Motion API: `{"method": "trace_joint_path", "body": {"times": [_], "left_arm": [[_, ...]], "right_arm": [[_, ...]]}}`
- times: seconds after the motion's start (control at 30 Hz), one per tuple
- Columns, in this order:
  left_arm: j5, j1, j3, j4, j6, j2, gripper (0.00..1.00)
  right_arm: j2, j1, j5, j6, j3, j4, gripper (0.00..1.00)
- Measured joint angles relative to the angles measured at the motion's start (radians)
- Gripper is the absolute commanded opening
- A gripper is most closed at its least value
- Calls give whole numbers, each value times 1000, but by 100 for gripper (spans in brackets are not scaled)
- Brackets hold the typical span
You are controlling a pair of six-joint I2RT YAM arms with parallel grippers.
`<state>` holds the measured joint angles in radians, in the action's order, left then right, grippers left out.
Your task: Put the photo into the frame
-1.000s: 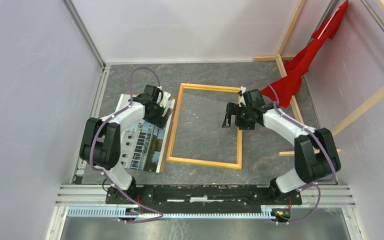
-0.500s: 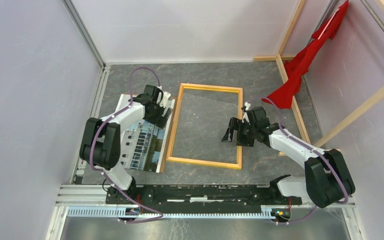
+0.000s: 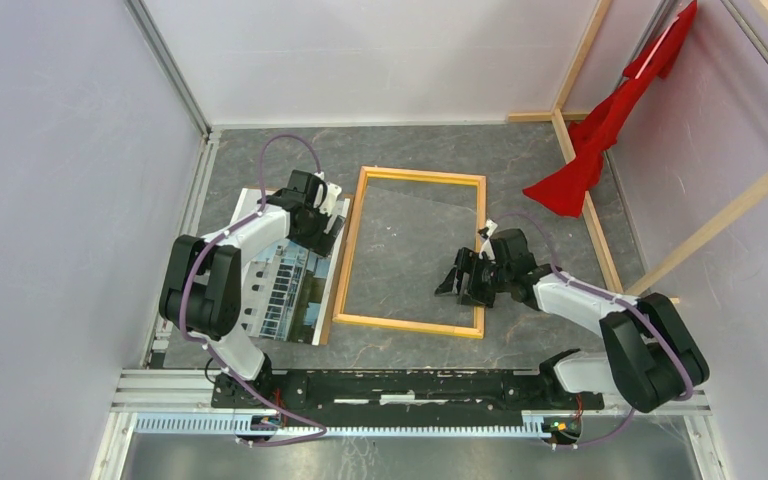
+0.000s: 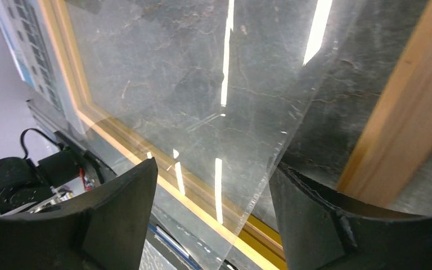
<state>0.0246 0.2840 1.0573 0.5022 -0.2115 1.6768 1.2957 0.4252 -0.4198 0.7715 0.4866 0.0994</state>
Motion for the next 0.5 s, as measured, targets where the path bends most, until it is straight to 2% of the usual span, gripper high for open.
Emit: {"method": "trace_joint_path", "body": {"times": [0.33,0.5], "left_arm": [[-8,11,-38,-27,0,0,89],[-19,17,-40,-34,0,0,89]], "right_arm": [[28,7,-32,47,-66,-167,60],[47,7,-51,65,-98,-255,60]]}}
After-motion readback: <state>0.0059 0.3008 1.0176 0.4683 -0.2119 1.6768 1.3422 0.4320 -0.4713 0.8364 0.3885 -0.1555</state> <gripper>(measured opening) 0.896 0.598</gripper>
